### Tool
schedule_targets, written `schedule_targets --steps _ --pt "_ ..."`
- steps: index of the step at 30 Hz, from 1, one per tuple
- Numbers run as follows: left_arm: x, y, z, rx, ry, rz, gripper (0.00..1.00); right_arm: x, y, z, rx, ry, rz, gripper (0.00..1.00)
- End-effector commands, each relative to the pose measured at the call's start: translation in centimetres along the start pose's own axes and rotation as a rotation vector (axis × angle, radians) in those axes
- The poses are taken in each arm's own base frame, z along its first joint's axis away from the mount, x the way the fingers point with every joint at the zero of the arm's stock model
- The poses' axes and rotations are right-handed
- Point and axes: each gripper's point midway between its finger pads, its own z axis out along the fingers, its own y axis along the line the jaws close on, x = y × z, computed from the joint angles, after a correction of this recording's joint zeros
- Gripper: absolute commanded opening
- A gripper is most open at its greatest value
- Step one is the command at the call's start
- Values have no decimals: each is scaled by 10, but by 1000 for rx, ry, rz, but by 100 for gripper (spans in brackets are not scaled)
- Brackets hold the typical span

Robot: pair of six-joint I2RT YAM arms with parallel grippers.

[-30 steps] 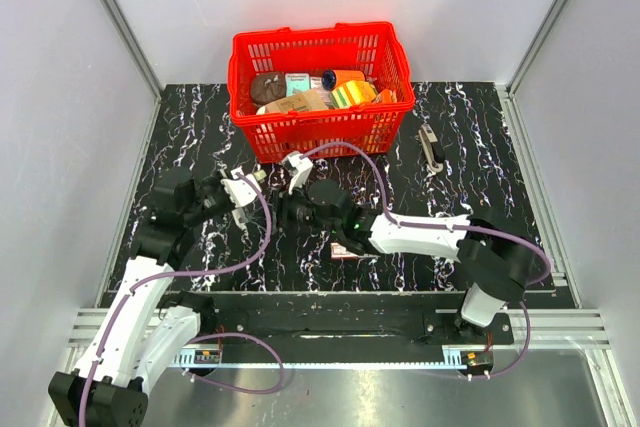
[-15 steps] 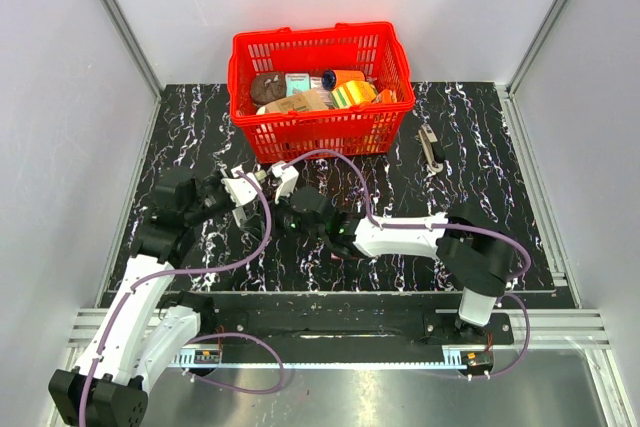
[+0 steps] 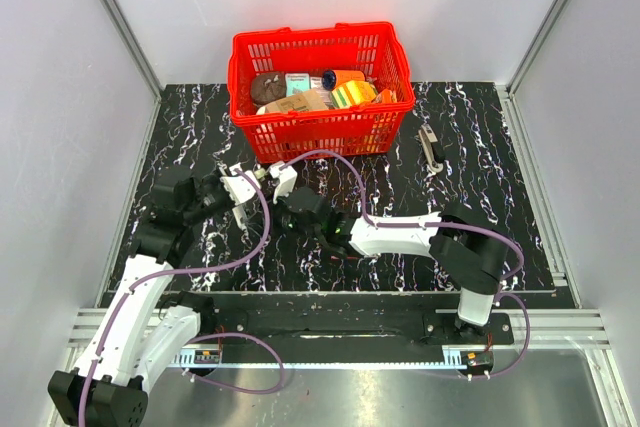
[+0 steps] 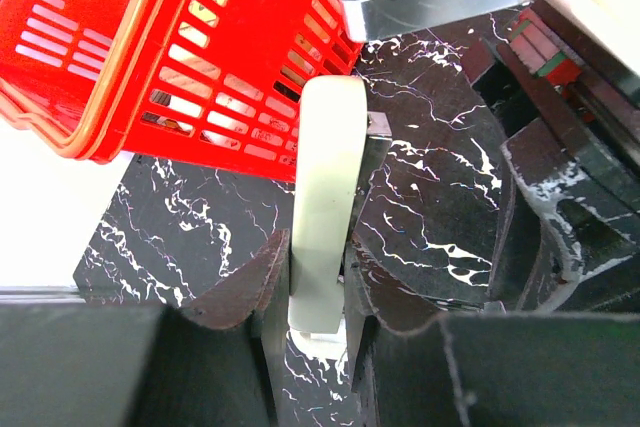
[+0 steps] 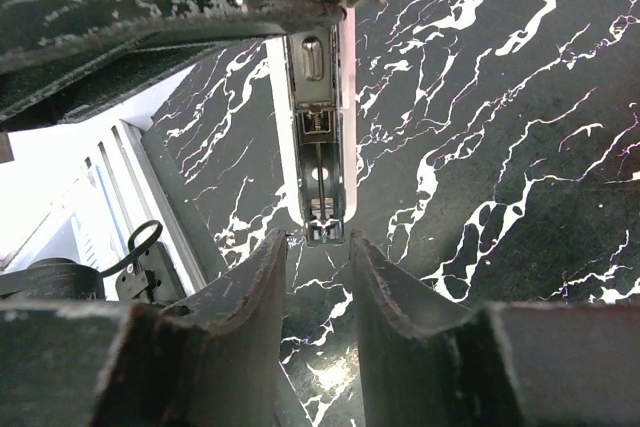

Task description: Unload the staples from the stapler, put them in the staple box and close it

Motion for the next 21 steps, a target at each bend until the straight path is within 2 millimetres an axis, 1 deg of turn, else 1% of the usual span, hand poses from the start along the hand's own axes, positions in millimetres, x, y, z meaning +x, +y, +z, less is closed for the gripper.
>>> schedule_targets --steps 1,11,16,20,21 --pt "-33 19 -9 -47 -85 35 0 -24 14 4 -22 -63 -15 34" --pt "-28 13 -8 -31 -84 42 0 -27 15 2 -21 -67 -22 22" --pt "-27 11 -8 -25 -80 43 0 -29 14 2 -17 -73 -25 14" --pt "-18 8 -6 -22 -56 58 0 -31 14 -1 -15 -76 -24 11" --pt "-12 6 -4 -18 -40 58 0 -31 14 -3 -13 -79 -27 11"
